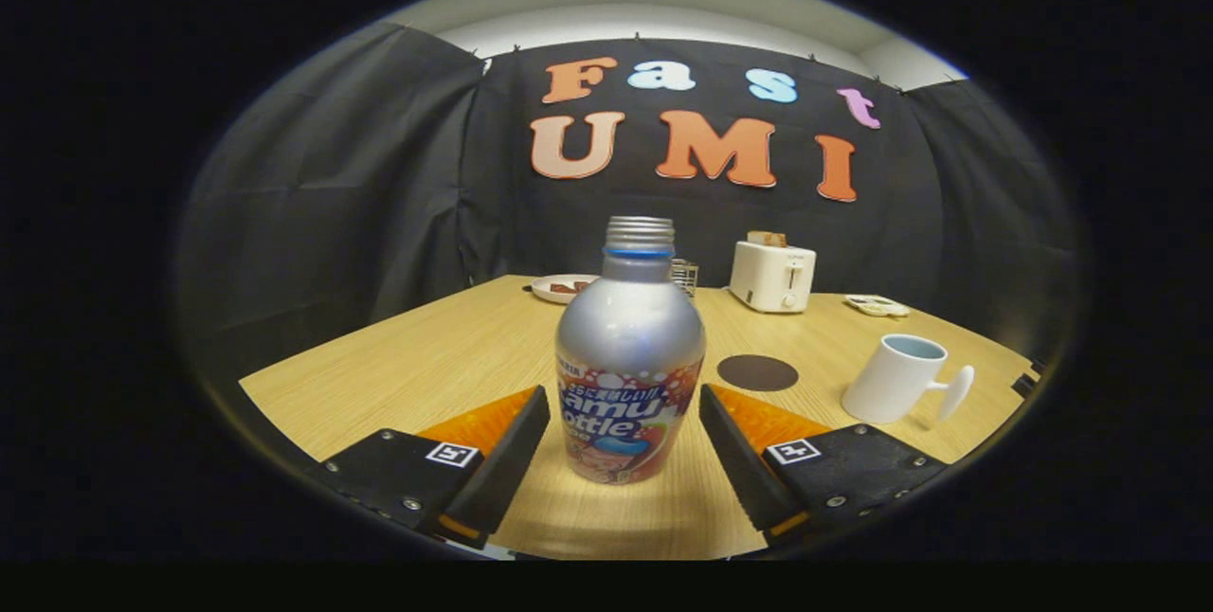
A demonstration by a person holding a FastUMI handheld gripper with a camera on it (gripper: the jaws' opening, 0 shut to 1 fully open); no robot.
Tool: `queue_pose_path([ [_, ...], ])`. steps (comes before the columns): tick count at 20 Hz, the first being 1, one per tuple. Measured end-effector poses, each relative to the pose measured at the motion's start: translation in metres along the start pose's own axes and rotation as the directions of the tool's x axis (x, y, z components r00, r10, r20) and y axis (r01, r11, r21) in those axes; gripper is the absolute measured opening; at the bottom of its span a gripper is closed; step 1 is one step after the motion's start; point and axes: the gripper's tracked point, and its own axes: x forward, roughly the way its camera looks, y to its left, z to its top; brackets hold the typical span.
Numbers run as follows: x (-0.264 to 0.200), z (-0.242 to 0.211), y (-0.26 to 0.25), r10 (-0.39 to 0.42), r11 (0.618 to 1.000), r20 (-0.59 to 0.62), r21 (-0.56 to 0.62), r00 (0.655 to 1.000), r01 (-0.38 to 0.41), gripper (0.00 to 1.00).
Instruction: Take the bottle from table, then pour the juice into the cup, finally place the bottle on the coaster
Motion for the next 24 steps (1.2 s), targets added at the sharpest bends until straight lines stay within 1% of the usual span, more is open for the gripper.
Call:
queue_pose_path([
  [7, 0.009, -0.012, 0.003, 0.018, 1.000, -0.027, 0.021, 0.999, -0.018, 0.95],
  [10, 0.013, -0.008, 0.004, 0.026, 0.999, -0.006, 0.026, 1.000, -0.026, 0.95],
  [13, 0.014, -0.003, 0.005, 0.029, 0.999, 0.014, 0.020, 0.999, -0.029, 0.85],
  [15, 0.014, -0.003, 0.006, 0.031, 0.999, 0.016, 0.028, 0.999, -0.032, 0.81],
  [18, 0.015, -0.003, 0.002, 0.019, 0.999, 0.018, 0.036, 1.000, -0.020, 0.78],
  [24, 0.014, 0.012, -0.003, 0.020, 0.996, 0.044, 0.088, 0.999, -0.023, 0.78],
])
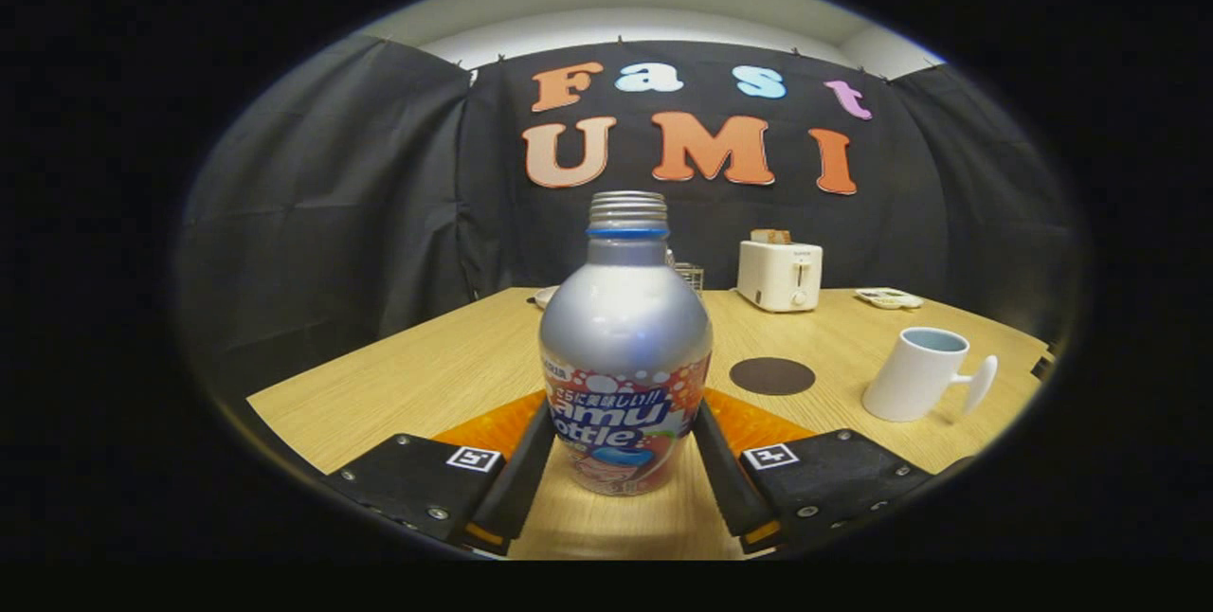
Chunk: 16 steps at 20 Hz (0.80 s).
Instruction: Take the bottle from table, then pour the juice into the cup, finally place the bottle on the coaster
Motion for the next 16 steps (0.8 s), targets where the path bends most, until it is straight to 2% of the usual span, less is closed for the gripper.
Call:
queue_pose_path([
  [4, 0.001, 0.010, -0.002, 0.007, 0.998, 0.014, 0.065, 1.000, -0.008, 0.78],
  [9, 0.001, 0.014, -0.007, 0.032, 0.978, 0.015, 0.204, 0.999, -0.034, 0.78],
  [11, 0.002, 0.019, -0.009, 0.042, 0.959, 0.023, 0.279, 0.999, -0.047, 0.78],
  [16, 0.003, 0.034, -0.018, 0.066, 0.870, 0.075, 0.483, 0.995, -0.095, 0.78],
])
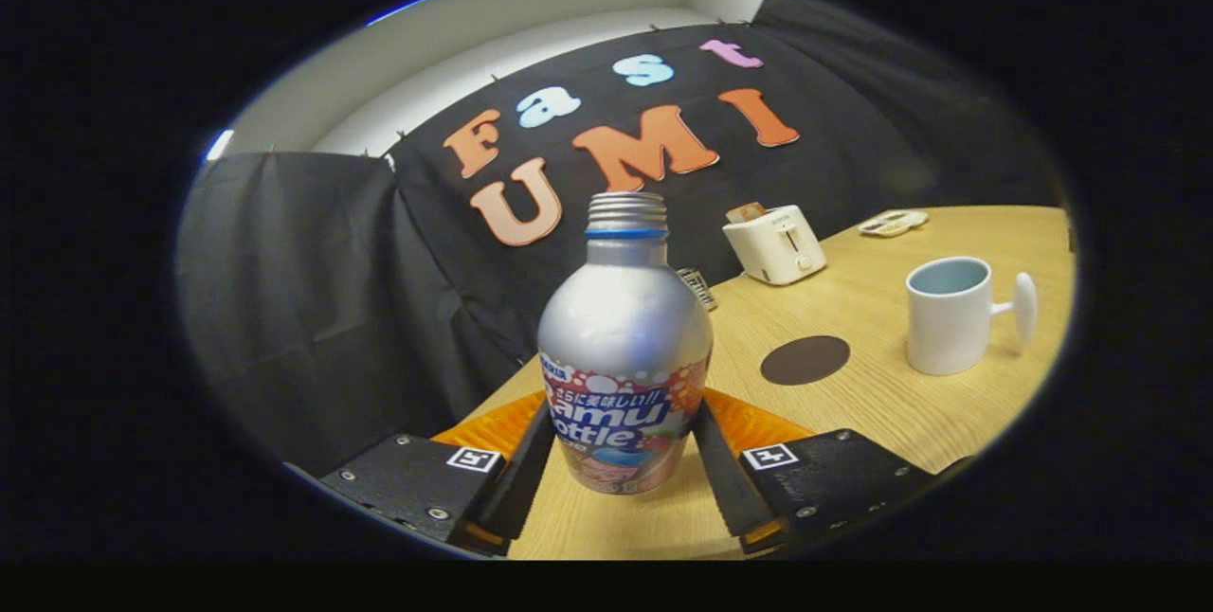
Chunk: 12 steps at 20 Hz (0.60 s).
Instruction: Take the bottle from table, then pour the juice into the cup, finally place the bottle on the coaster
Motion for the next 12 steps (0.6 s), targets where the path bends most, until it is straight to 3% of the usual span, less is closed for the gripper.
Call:
queue_pose_path([
  [12, 0.017, 0.022, -0.036, -0.037, 0.957, 0.020, 0.287, 0.999, 0.030, 0.77],
])
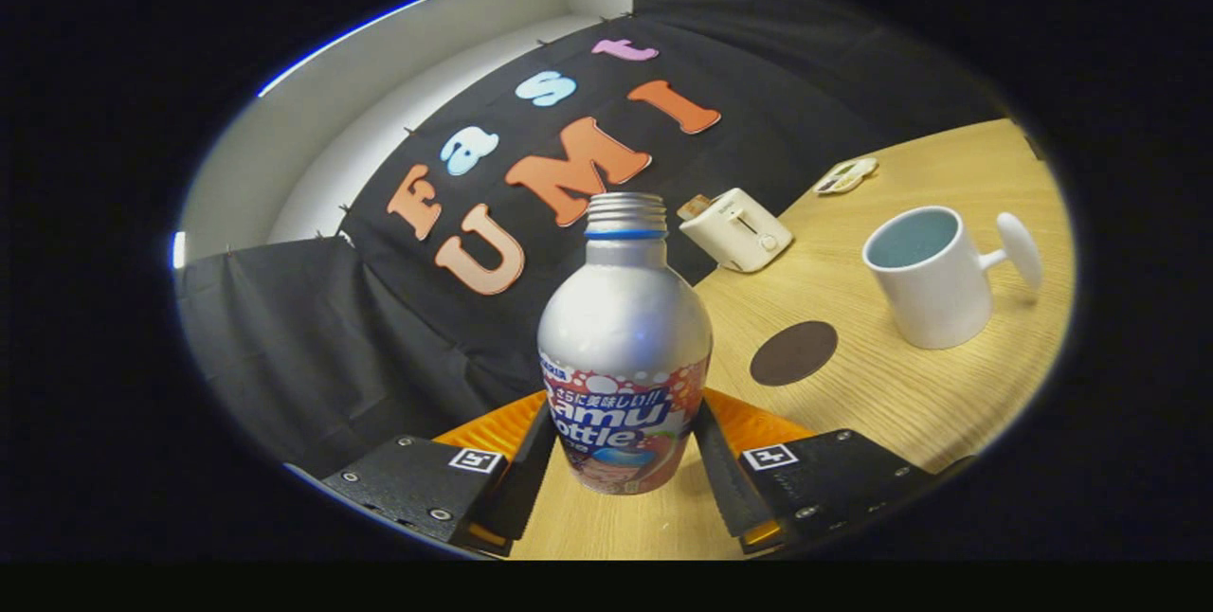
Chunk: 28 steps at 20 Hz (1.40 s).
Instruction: Take the bottle from table, then pour the juice into the cup, finally place the bottle on the coaster
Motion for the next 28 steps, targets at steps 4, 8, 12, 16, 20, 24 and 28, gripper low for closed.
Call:
queue_pose_path([
  [4, 0.005, 0.006, -0.011, -0.019, 0.994, 0.006, 0.106, 1.000, 0.019, 0.76],
  [8, 0.007, 0.016, -0.018, -0.013, 0.969, 0.041, 0.245, 0.999, 0.003, 0.76],
  [12, 0.012, 0.024, -0.024, -0.016, 0.927, 0.071, 0.375, 0.997, -0.012, 0.76],
  [16, 0.018, 0.027, -0.033, -0.030, 0.896, 0.070, 0.444, 0.997, -0.004, 0.76],
  [20, 0.019, 0.032, -0.031, -0.017, 0.853, 0.077, 0.522, 0.997, -0.026, 0.76],
  [24, 0.024, 0.033, -0.026, -0.004, 0.805, 0.081, 0.591, 0.997, -0.045, 0.76],
  [28, 0.024, 0.033, -0.025, -0.004, 0.760, 0.067, 0.649, 0.998, -0.040, 0.76],
])
